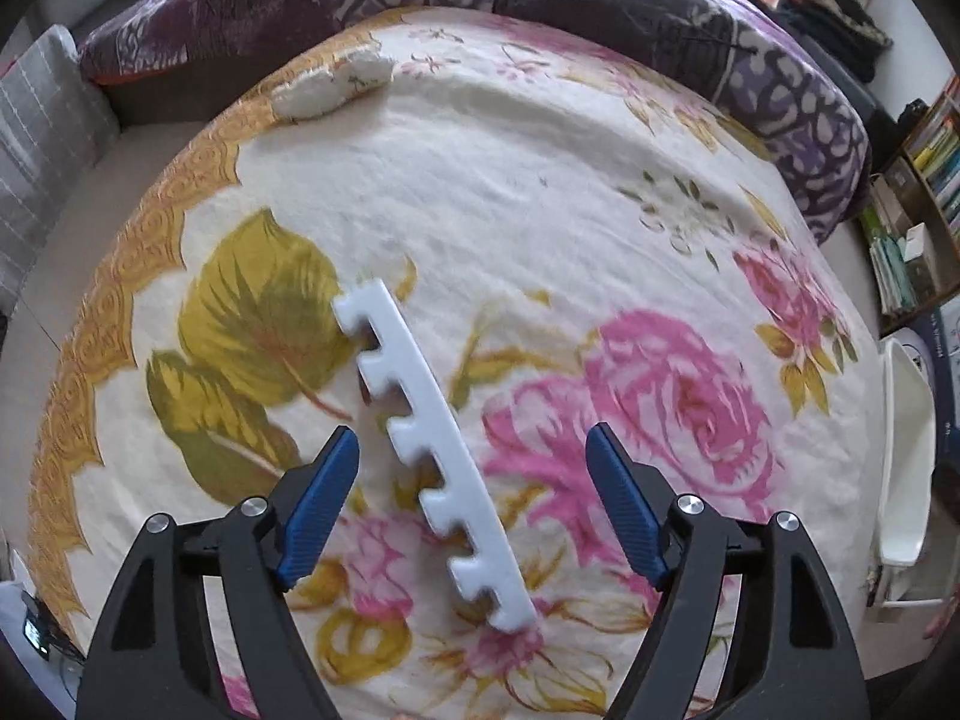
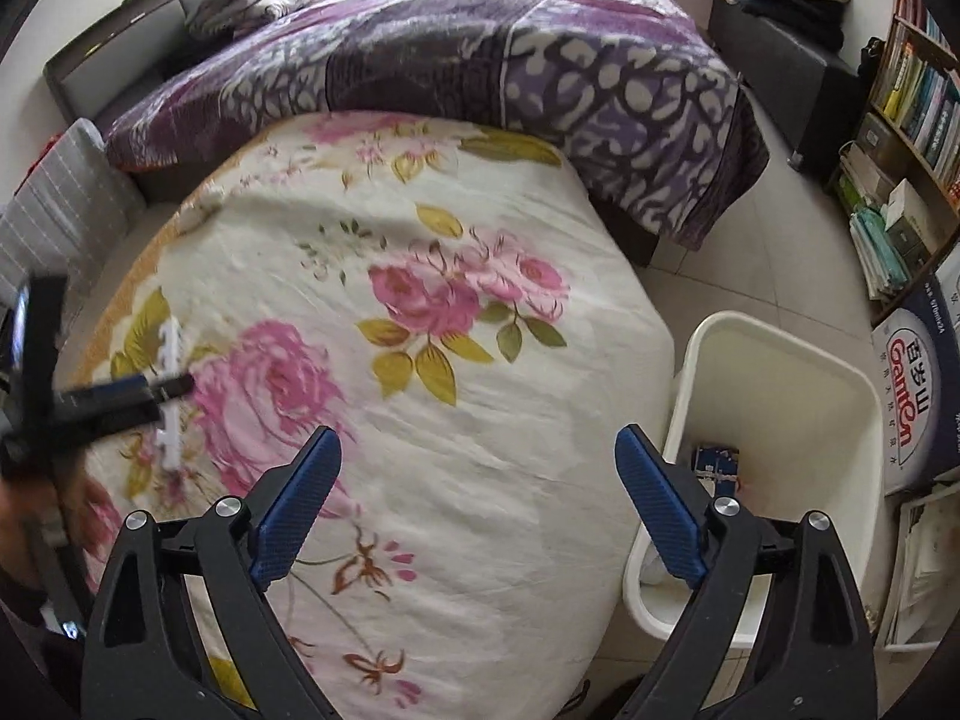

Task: Collect trash
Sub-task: 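Grasp the crumpled white plastic bag on the quilt with the left tool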

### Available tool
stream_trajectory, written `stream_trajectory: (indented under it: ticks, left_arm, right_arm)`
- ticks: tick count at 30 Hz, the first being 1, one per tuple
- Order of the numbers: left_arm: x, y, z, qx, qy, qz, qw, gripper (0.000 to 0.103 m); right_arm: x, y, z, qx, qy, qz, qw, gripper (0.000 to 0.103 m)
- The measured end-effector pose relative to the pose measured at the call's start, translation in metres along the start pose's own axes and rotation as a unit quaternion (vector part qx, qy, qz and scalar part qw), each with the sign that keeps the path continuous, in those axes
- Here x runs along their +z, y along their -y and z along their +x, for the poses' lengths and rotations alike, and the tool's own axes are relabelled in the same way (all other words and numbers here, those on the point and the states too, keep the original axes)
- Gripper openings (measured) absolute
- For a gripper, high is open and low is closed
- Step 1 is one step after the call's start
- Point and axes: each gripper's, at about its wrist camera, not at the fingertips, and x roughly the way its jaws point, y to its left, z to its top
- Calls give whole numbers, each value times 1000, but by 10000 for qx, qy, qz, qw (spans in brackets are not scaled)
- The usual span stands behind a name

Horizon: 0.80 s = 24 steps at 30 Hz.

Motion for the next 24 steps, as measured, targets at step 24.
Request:
stream_trajectory:
  ticks: [24]
  left_arm:
    - [177,-63,88,1587,693,1004,9798,62]
  right_arm:
    - [6,-20,44,503,7,-810,9954,93]
